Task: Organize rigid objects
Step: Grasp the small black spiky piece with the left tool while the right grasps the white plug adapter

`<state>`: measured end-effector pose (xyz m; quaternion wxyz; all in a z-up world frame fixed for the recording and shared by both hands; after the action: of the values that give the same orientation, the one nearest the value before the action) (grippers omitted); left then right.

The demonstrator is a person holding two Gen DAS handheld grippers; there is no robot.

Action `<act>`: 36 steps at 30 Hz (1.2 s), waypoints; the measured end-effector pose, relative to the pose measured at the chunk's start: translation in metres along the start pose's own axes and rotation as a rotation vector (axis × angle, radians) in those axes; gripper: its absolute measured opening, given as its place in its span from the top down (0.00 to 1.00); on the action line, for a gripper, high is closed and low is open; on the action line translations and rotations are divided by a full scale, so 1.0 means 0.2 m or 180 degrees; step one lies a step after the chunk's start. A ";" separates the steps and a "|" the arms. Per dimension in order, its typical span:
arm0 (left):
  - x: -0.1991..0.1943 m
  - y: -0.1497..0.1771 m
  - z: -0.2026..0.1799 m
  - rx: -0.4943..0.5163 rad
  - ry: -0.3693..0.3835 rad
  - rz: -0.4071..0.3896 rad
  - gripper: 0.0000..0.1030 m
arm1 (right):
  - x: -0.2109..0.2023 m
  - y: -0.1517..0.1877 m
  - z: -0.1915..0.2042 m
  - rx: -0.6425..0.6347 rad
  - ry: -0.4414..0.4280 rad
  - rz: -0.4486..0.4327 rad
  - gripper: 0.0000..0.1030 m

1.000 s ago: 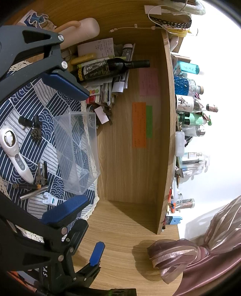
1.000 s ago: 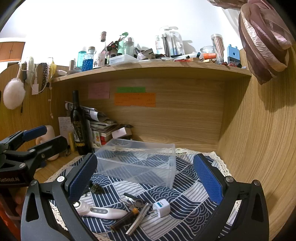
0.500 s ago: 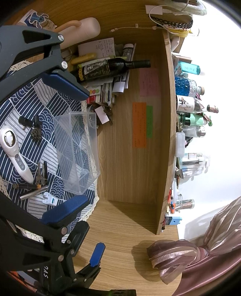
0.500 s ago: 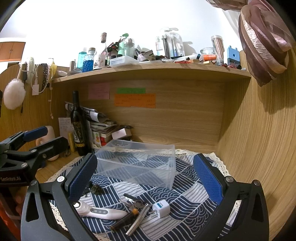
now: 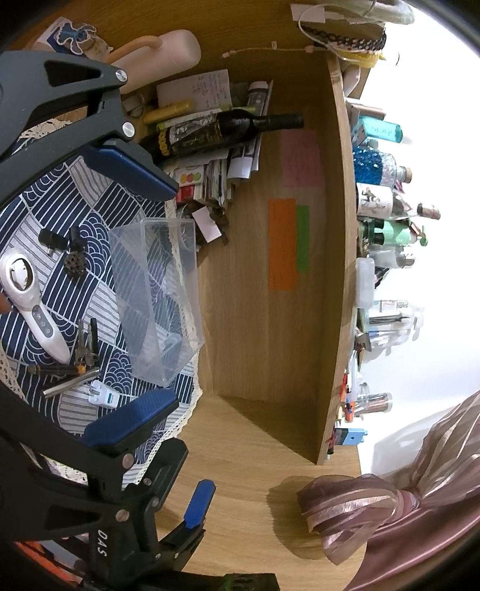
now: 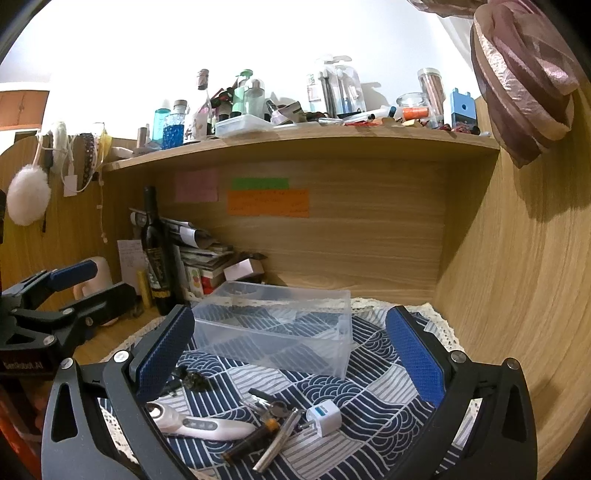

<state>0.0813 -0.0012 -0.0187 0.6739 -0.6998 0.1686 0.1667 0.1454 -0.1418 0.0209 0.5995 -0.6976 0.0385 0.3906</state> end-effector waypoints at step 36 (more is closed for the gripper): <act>0.77 0.50 0.22 -0.0079 0.0149 0.1916 0.48 | 0.62 0.54 -0.31 0.0295 -0.0191 0.1703 0.45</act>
<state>0.1724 0.0376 -0.1800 0.5816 -0.6301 0.3818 0.3449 0.2053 -0.1742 -0.1412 0.5071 -0.6226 0.2214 0.5534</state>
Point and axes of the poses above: each gripper's, at about its wrist camera, not at the fingertips, and x roughly the way its jaws point, z to its left, y to its underside, the point moved 8 cm from there along x, roughly the way its jaws point, and after that the axes turned 13 degrees about z, right-handed, at the moved point
